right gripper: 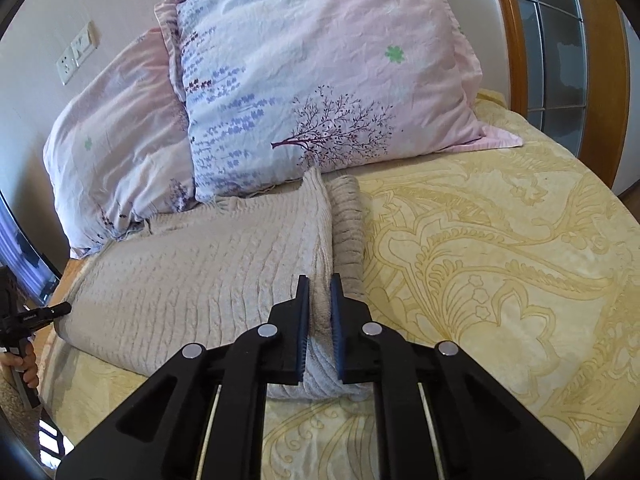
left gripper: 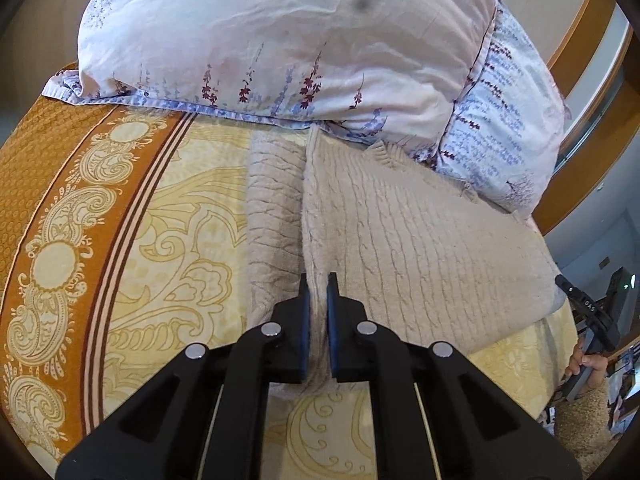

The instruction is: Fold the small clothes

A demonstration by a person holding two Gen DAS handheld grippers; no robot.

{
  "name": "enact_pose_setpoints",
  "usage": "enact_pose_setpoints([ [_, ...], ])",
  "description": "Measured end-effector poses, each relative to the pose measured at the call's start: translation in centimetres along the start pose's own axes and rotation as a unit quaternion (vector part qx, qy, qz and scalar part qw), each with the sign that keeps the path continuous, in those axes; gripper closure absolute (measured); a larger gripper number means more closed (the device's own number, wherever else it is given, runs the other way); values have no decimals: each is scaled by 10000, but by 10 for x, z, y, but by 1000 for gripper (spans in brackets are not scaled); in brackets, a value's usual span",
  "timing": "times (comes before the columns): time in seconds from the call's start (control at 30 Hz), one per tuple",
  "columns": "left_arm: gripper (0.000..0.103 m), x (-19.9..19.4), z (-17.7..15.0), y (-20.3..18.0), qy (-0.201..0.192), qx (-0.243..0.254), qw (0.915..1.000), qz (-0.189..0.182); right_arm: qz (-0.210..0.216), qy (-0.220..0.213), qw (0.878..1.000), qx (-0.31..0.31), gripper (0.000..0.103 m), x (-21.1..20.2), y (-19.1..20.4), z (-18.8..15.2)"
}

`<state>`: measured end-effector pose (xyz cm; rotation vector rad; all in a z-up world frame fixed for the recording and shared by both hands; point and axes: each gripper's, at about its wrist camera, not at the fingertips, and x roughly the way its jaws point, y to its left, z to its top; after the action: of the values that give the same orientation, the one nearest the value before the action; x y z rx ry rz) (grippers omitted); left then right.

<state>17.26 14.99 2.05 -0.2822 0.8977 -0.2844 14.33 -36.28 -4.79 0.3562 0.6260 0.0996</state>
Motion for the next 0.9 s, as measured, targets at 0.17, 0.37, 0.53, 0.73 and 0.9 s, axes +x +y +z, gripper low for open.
enact_pose_setpoints([
  [0.17,96,-4,-3,3,73,83,9999,-54,-43,140,9998,117,93,-1,-4,-11],
  [0.37,96,1,-10,8,190,284,9994,39,-359,305,9988,130,93,5,-8,-23],
  [0.53,95,14,-14,14,305,200,9993,65,-687,486,9963,187,92,22,-12,-24],
  [0.73,78,6,-13,11,186,185,9997,30,-789,448,9957,160,77,16,-6,-16],
  [0.9,46,-16,-1,-5,-432,243,9986,200,-564,108,9983,-75,72,6,21,-1],
])
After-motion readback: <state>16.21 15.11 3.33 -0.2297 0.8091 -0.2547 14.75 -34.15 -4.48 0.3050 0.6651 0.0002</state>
